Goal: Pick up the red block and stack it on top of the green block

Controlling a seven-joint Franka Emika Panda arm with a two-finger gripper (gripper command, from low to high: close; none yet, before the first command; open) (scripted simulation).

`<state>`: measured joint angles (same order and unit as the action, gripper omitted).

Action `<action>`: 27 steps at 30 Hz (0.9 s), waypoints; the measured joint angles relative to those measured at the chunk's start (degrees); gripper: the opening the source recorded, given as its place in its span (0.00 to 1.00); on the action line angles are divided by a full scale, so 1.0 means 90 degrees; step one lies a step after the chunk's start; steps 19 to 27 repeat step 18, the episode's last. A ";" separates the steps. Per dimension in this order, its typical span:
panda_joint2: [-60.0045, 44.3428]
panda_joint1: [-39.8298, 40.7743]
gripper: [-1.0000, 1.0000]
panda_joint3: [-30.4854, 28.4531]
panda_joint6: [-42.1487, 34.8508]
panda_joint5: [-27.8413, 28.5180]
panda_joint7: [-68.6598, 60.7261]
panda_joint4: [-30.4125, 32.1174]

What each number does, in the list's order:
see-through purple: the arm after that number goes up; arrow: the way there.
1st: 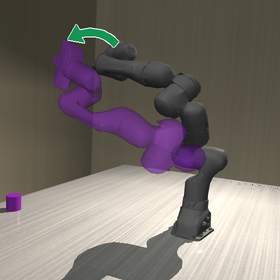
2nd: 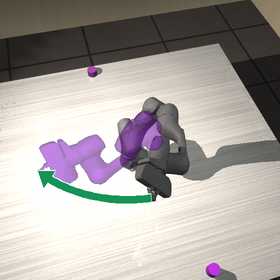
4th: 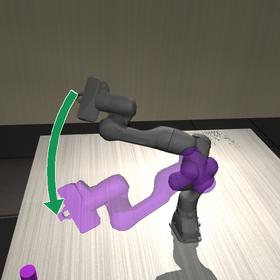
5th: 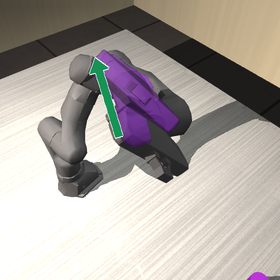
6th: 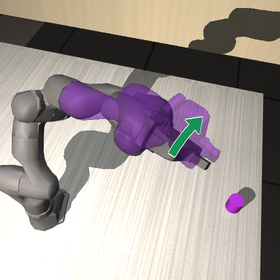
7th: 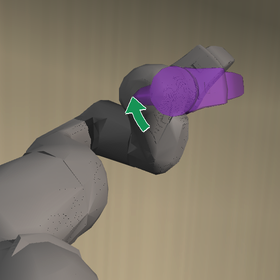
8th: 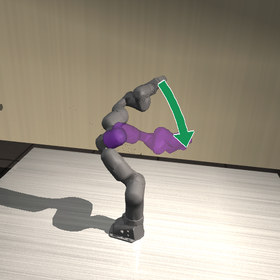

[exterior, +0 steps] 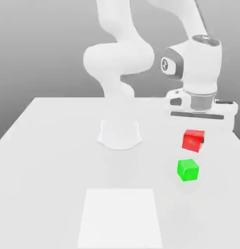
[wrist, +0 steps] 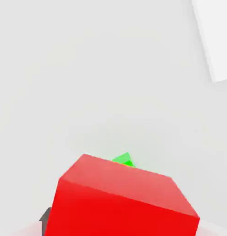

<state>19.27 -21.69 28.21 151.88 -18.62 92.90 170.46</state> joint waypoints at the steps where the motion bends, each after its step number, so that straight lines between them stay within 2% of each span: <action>1: -0.0069 0.0111 0.00 0.0100 0.0045 0.0133 0.0140 0.0007; 12: -0.1300 0.1287 0.00 0.0800 0.1120 0.1813 0.1319 -0.0028; 17: -0.1954 0.1390 0.00 0.0884 0.1866 0.2103 0.1520 0.0003; 18: -0.2041 0.1375 1.00 0.0894 0.1974 0.2063 0.1492 0.0010; 27: -0.2041 0.1375 1.00 0.0894 0.1974 0.2063 0.1492 0.0010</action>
